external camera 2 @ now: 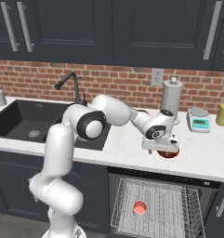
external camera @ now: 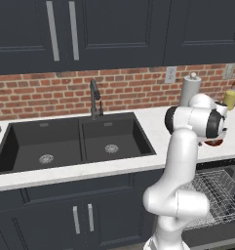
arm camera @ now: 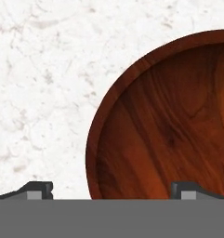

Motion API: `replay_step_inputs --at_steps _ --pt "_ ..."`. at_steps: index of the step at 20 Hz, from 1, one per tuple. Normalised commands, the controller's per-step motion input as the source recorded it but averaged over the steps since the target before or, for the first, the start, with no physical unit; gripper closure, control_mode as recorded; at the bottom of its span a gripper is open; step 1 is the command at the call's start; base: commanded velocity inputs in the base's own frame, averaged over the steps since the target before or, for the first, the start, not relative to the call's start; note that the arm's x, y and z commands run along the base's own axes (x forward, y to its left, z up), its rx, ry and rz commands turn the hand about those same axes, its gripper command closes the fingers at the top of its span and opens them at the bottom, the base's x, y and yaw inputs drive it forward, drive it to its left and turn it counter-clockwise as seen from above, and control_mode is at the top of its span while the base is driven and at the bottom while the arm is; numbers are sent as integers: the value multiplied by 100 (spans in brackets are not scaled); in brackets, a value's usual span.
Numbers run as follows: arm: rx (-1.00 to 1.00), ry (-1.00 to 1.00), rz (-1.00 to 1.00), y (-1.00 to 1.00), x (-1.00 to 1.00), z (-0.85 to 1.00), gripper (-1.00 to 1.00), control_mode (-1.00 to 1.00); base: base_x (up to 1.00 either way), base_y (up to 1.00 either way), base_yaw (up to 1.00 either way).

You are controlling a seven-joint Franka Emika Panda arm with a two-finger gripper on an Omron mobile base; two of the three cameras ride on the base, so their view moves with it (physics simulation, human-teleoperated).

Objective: Pick up the cup and bowl from the counter, place them in the dishwasher, and close the dishwasher door.

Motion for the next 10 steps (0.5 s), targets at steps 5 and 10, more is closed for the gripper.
replay_step_inputs --at_steps 5,10 --pt "0 5 0 0 0 -1 -100 -100 0 0 0" --pt "0 1 0 0 4 0 -100 -100 0 0 0"
